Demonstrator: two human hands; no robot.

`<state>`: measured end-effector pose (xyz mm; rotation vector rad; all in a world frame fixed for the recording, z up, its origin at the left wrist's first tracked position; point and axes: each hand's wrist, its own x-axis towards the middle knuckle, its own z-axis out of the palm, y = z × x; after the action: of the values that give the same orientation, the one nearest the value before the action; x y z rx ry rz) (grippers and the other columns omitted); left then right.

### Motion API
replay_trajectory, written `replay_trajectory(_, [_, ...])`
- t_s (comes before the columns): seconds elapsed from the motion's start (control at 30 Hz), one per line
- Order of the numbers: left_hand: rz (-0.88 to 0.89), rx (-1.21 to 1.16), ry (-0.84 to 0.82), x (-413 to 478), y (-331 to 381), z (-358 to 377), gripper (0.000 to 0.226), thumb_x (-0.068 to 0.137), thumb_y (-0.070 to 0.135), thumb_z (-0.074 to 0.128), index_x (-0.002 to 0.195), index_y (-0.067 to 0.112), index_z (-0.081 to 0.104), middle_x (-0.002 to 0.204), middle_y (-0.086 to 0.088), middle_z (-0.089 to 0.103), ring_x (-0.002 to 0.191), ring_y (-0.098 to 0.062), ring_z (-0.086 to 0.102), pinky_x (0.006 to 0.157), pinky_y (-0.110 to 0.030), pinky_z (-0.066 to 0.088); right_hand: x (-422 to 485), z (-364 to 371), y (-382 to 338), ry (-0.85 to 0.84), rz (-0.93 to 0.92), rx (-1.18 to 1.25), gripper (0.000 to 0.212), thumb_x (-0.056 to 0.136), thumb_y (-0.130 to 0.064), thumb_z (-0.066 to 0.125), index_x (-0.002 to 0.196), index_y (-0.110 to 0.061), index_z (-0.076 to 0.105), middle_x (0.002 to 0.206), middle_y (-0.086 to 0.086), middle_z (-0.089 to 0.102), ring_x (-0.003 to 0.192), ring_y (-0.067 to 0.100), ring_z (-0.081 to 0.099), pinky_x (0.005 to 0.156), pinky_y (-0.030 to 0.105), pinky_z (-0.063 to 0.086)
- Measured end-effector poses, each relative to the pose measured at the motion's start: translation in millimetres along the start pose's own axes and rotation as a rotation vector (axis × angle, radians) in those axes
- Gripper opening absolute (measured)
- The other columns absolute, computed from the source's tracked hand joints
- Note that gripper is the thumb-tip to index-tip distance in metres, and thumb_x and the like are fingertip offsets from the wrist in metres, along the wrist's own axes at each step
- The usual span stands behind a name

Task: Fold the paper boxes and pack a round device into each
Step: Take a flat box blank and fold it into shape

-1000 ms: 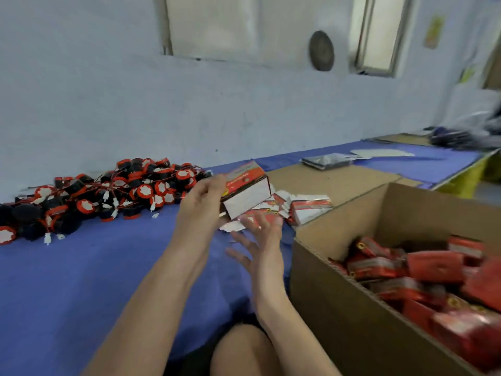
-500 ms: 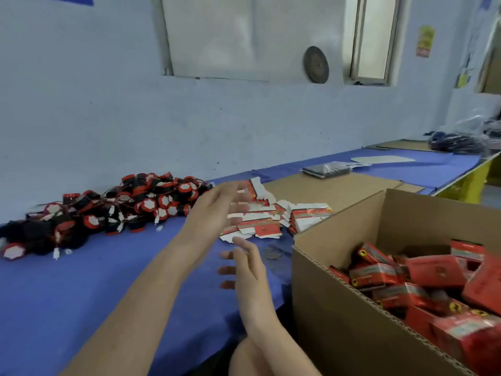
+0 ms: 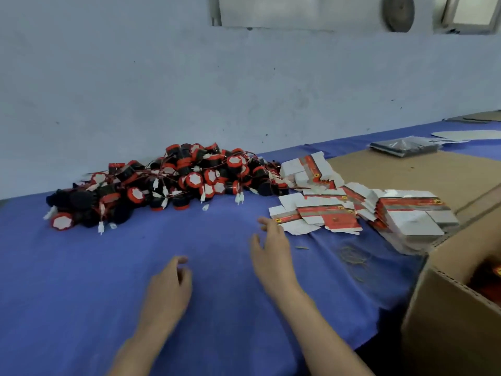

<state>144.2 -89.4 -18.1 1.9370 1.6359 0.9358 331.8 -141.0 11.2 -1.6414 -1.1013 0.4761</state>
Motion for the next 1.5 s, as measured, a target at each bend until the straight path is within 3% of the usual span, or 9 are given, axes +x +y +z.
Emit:
replay_trajectory(0.27, [-0.116, -0.173, -0.005, 25.3, -22.0, 2.6, 0.018, 0.098, 0.016, 0.046, 0.103, 0.029, 0.058, 0.081, 0.003, 0.068, 0.045, -0.011, 0.06, 0.053, -0.031, 0.046, 90.2, -32.2, 39.7, 0.29, -0.082, -0.6, 0.05, 0.099, -0.019, 0.051, 0.148, -0.013, 0.043, 0.149, 0.017, 0.042, 0.139, 0.034, 0.034, 0.113, 0.047, 0.028])
replay_trajectory(0.43, [-0.137, -0.206, -0.045, 30.3, -20.3, -0.3, 0.018, 0.1, 0.019, 0.046, 0.099, 0.031, 0.059, 0.079, 0.001, 0.068, 0.041, -0.009, 0.058, 0.049, -0.028, 0.044, 103.0, -66.4, 74.1, 0.215, 0.208, -0.79, 0.067, 0.103, -0.045, 0.045, 0.158, -0.016, 0.021, 0.163, 0.024, 0.015, 0.153, 0.04, 0.005, 0.121, 0.058, 0.003])
replay_trajectory(0.7, [-0.138, -0.242, -0.031, 27.8, -20.4, 2.5, 0.018, 0.099, 0.019, 0.046, 0.098, 0.03, 0.06, 0.076, 0.002, 0.067, 0.042, -0.007, 0.059, 0.049, -0.027, 0.044, 86.0, -80.2, 73.4, 0.057, 0.243, -0.95, 0.054, 0.103, -0.051, 0.041, 0.145, -0.018, 0.043, 0.147, 0.02, 0.046, 0.136, 0.043, 0.039, 0.114, 0.056, 0.026])
replay_trajectory(0.83, [-0.137, -0.261, -0.022, 23.3, -20.8, 1.0, 0.018, 0.1, 0.021, 0.046, 0.101, 0.031, 0.061, 0.083, 0.003, 0.068, 0.045, -0.007, 0.06, 0.05, -0.026, 0.045, 71.3, -73.9, 59.5, 0.127, -0.001, -0.878, 0.036, 0.106, -0.037, 0.037, 0.128, -0.019, 0.059, 0.123, 0.014, 0.062, 0.109, 0.037, 0.058, 0.088, 0.045, 0.049])
replay_trajectory(1.03, [-0.079, -0.443, 0.014, 12.1, -6.9, -6.4, 0.018, 0.103, 0.025, 0.047, 0.102, 0.035, 0.062, 0.083, 0.008, 0.068, 0.052, -0.009, 0.063, 0.053, -0.028, 0.049, 57.2, -59.2, 19.7, 0.342, -0.176, -0.204, 0.044, 0.108, -0.037, 0.034, 0.078, -0.01, 0.053, 0.073, 0.007, 0.058, 0.069, 0.03, 0.05, 0.057, 0.041, 0.037])
replay_trajectory(1.2, [-0.038, -0.737, -0.173, -1.6, 13.1, -11.5, 0.036, 0.084, 0.061, 0.051, 0.106, 0.038, 0.069, 0.099, 0.018, 0.073, 0.09, -0.006, 0.071, 0.074, -0.023, 0.056, 35.1, -16.6, -14.3, 0.17, 0.041, 0.308, 0.05, 0.107, -0.035, 0.041, 0.082, 0.006, 0.051, 0.077, 0.024, 0.056, 0.068, 0.014, 0.05, 0.061, 0.032, 0.035])
replay_trajectory(1.27, [-0.031, -0.826, -0.232, -7.0, 17.7, -14.6, 0.033, 0.079, 0.065, 0.054, 0.1, 0.047, 0.072, 0.101, 0.016, 0.075, 0.094, -0.007, 0.073, 0.076, -0.018, 0.057, 23.7, 3.6, -18.0, 0.047, 0.091, 0.377, 0.048, 0.107, -0.033, 0.042, 0.085, 0.007, 0.056, 0.074, 0.015, 0.062, 0.07, 0.014, 0.057, 0.058, 0.027, 0.041])
replay_trajectory(1.4, [-0.06, -1.037, -0.19, -6.6, 17.0, -23.8, 0.028, 0.082, 0.049, 0.063, 0.109, 0.045, 0.072, 0.114, 0.005, 0.074, 0.106, -0.015, 0.071, 0.079, -0.027, 0.059, 10.7, 30.5, -22.5, -0.166, 0.113, 0.374, 0.027, 0.106, -0.027, 0.045, 0.098, -0.014, 0.067, 0.092, -0.002, 0.075, 0.064, -0.003, 0.067, 0.049, 0.01, 0.046])
replay_trajectory(1.5, [-0.062, -1.029, -0.15, -5.4, 13.5, -29.9, 0.025, 0.084, 0.045, 0.062, 0.107, 0.045, 0.072, 0.112, 0.003, 0.075, 0.104, -0.018, 0.072, 0.078, -0.032, 0.059, 9.9, 41.0, -24.1, -0.163, 0.064, 0.311, 0.024, 0.103, -0.026, 0.051, 0.125, -0.038, 0.05, 0.118, -0.013, 0.062, 0.084, -0.011, 0.064, 0.055, 0.008, 0.045])
